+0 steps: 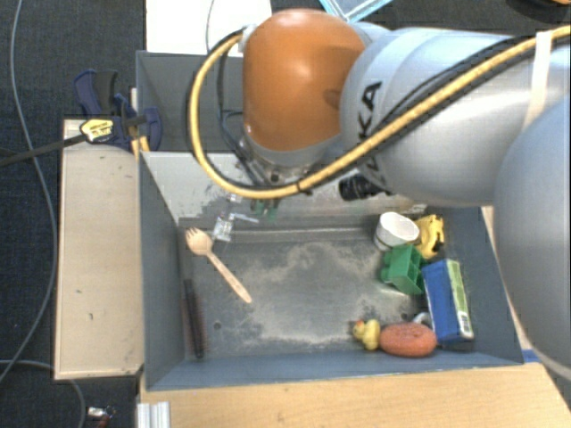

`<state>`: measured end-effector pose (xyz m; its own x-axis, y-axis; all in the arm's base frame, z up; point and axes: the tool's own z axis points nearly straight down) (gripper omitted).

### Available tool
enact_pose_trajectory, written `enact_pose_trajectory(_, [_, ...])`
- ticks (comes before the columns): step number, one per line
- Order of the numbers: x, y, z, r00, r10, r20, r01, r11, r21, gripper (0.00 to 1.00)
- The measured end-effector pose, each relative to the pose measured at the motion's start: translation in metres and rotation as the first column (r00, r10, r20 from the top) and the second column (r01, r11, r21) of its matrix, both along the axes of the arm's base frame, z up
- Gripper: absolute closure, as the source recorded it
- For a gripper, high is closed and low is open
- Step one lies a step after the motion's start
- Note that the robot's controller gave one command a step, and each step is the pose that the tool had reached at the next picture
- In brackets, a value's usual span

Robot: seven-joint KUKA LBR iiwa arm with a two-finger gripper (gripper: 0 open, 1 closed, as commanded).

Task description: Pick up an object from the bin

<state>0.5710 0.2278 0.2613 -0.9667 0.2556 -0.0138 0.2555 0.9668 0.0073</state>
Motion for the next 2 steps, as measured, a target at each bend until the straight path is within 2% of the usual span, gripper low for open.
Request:
enact_pose_trajectory(1, [0.021, 0.010, 0.030, 0.975, 0.221, 0.007, -0.221, 0.975, -0.004, 0.00])
enact_pose_trajectory(2, [-0.030, 0.009, 0.002, 0.998, 0.061, 0.005, -0.061, 0.998, -0.001, 0.00])
